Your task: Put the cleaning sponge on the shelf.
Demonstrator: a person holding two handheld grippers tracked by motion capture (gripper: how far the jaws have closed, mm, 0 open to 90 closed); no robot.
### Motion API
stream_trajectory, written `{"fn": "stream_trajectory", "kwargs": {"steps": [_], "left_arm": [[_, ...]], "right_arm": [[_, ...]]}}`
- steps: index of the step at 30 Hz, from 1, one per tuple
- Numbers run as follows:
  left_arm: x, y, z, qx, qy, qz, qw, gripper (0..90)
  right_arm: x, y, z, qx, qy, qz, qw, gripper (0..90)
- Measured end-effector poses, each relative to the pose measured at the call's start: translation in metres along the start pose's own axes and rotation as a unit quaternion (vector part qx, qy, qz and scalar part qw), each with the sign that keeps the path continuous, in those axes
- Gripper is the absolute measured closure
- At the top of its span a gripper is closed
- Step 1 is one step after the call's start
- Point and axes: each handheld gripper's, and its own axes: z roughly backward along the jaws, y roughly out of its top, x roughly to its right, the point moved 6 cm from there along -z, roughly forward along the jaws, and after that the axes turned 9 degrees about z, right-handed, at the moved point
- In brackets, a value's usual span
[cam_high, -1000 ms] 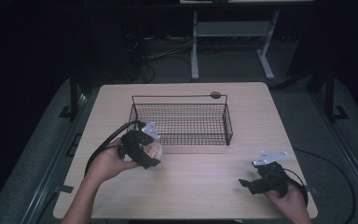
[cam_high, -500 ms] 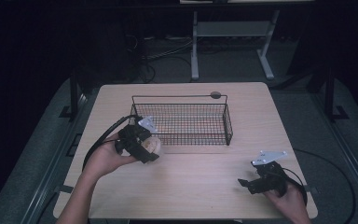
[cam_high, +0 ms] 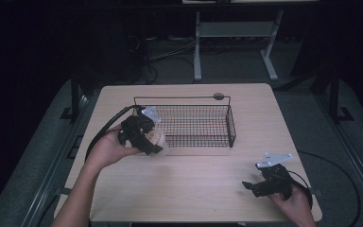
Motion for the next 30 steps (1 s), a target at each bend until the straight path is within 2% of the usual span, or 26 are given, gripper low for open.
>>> {"fn": "stream_trajectory", "kwargs": {"steps": [18, 24, 27, 30], "left_arm": [[-0.016, 0.031, 0.002, -0.003, 0.007, 0.000, 1.0000, 27.5], [-0.024, 0.039, -0.001, -0.003, 0.004, 0.009, 0.9999, 27.5], [-0.026, 0.043, -0.001, -0.006, 0.007, 0.003, 1.0000, 27.5], [-0.028, 0.048, -0.002, -0.001, 0.008, 0.006, 1.0000, 27.5]], "right_arm": [[0.002, 0.001, -0.002, 0.000, 0.003, 0.003, 1.0000, 14.8], [0.002, 0.001, -0.002, -0.001, 0.004, 0.004, 1.0000, 14.8], [0.002, 0.001, -0.002, 0.001, 0.004, 0.003, 1.0000, 14.8], [0.002, 0.001, -0.002, 0.000, 0.002, 0.003, 1.0000, 14.9]]}}
